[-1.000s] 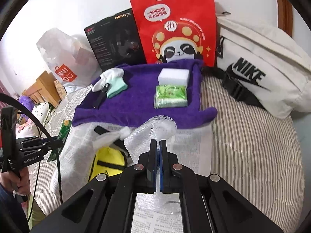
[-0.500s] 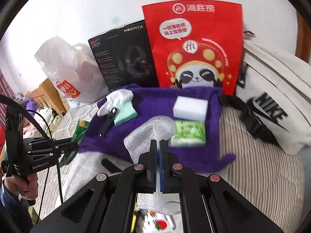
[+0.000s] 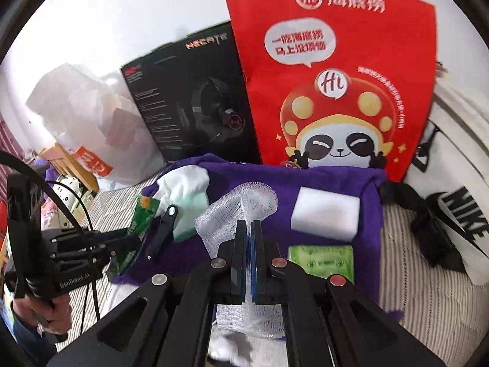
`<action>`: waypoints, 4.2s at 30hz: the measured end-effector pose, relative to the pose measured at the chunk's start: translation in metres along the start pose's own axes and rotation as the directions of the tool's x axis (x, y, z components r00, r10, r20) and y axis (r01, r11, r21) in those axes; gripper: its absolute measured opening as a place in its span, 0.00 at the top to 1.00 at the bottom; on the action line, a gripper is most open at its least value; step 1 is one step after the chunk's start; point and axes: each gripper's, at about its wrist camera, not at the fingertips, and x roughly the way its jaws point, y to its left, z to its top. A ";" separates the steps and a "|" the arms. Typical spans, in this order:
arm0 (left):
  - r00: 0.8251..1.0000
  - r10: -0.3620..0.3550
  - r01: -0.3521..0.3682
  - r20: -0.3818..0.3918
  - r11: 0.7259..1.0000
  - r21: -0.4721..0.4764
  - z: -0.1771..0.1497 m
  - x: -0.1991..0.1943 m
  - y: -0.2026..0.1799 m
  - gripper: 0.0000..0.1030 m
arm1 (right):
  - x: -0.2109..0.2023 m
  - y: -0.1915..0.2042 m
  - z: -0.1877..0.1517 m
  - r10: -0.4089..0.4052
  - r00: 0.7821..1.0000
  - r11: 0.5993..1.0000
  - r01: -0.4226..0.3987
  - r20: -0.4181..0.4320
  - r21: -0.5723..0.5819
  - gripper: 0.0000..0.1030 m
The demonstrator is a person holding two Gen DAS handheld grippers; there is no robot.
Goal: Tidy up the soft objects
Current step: 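Carry the mesh bag with the right gripper onto the towel while the left carries the green packet there, then open the right gripper to drop the mesh bag while the left releases the green packet on the towel, then grasp the white crumpled cloth with the right gripper while the left moves to the yellow pouch, then lift the white cloth with the right gripper while the left grasps the yellow Adidas pouch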
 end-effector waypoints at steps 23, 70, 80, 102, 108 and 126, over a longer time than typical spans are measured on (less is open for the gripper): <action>0.998 -0.007 0.011 -0.067 0.999 0.048 0.005 0.064 -0.001 0.83 | 0.083 -0.006 -0.011 -0.003 0.982 0.998 -0.008 -0.188 -0.058 0.98; 0.996 0.078 -0.074 -0.051 0.995 0.066 0.015 0.015 0.026 0.34 | -0.011 0.021 -0.093 0.008 0.980 1.000 -0.013 -0.197 -0.026 0.41; 0.999 0.046 -0.044 -0.029 0.997 0.070 0.017 0.000 0.022 0.34 | 0.030 0.053 -0.115 -0.053 0.969 0.991 0.022 -0.241 -0.130 0.73; 0.997 0.078 -0.075 -0.009 0.979 0.189 -0.003 -0.027 -0.022 0.33 | -0.069 0.007 -0.113 -0.046 0.998 0.999 0.046 -0.044 0.009 0.80; 0.996 0.043 -0.021 -0.083 0.968 0.249 -0.039 -0.021 -0.057 0.33 | -0.105 -0.022 -0.124 -0.111 0.994 0.993 0.110 0.003 0.044 0.80; 0.949 -0.157 0.188 -0.275 0.978 0.093 -0.122 -0.004 -0.107 0.24 | -0.164 -0.081 -0.155 -0.162 0.984 0.978 0.150 0.070 0.146 0.80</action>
